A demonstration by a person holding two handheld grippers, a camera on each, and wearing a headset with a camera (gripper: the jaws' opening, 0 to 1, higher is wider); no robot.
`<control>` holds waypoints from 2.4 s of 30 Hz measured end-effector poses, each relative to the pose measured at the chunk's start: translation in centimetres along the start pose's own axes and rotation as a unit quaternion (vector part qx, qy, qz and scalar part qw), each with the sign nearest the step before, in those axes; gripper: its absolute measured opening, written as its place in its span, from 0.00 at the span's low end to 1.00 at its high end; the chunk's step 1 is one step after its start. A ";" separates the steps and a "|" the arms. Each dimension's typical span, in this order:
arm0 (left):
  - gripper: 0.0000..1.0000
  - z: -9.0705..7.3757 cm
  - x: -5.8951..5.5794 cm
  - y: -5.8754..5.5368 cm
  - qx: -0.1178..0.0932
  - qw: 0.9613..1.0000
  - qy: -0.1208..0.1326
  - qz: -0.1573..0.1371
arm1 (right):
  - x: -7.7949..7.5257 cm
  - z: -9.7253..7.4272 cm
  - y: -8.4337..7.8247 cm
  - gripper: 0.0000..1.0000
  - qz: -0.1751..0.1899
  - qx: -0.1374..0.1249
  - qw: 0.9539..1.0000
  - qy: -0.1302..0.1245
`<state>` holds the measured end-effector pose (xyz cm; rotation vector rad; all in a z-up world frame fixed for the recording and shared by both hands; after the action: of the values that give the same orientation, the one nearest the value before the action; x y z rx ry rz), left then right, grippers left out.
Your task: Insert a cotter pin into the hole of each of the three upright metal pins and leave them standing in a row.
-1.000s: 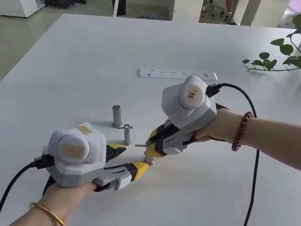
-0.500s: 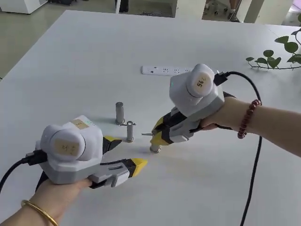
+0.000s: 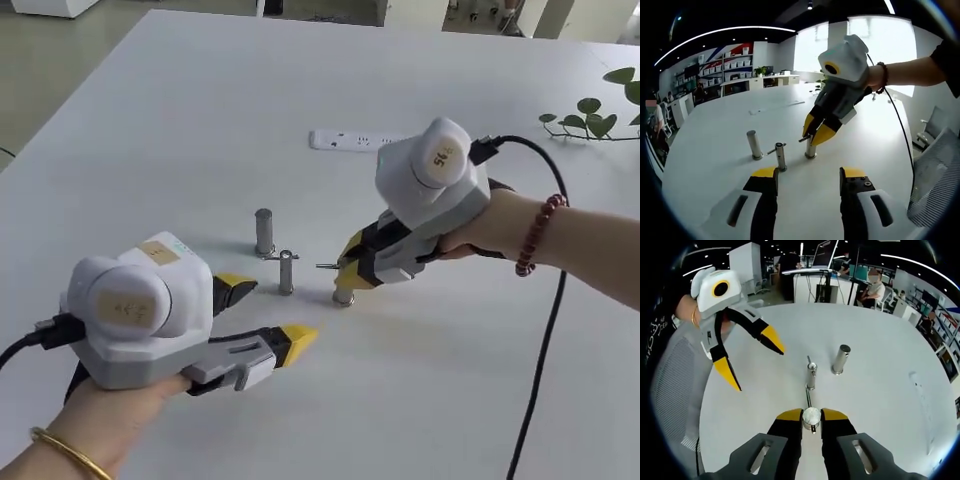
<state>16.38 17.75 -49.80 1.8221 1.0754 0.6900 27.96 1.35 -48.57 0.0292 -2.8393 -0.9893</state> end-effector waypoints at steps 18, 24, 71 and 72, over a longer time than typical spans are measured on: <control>0.48 0.1 0.0 0.0 -0.003 1.000 -0.010 -0.007 | -1.6 0.2 -0.5 0.09 -0.005 0.002 1.000 0.020; 0.49 0.0 -0.1 0.0 -0.001 1.000 -0.013 -0.008 | -1.6 0.2 -0.5 0.09 -0.006 0.003 1.000 0.028; 0.57 -1.9 0.8 0.0 -0.014 1.000 0.006 -0.013 | -5.0 4.8 5.6 0.20 0.099 -0.151 0.982 -0.064; 0.57 -1.9 0.8 -0.1 -0.014 1.000 0.006 -0.014 | -5.2 5.0 5.4 0.20 0.100 -0.147 0.982 -0.065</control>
<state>15.23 19.26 -48.97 1.7789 1.0912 0.6970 32.61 9.03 -49.72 -0.3549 -2.7057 -1.3934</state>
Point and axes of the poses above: the centre of the closed fingertips' face, and the gripper's own axes: z roughly forward along the fingers, x roughly to its left, y roughly out of its top, the point moved 10 cm from there along -z, roughly backward along the fingers, and after that the axes turned 13 degrees about y, right-handed, at the moved point
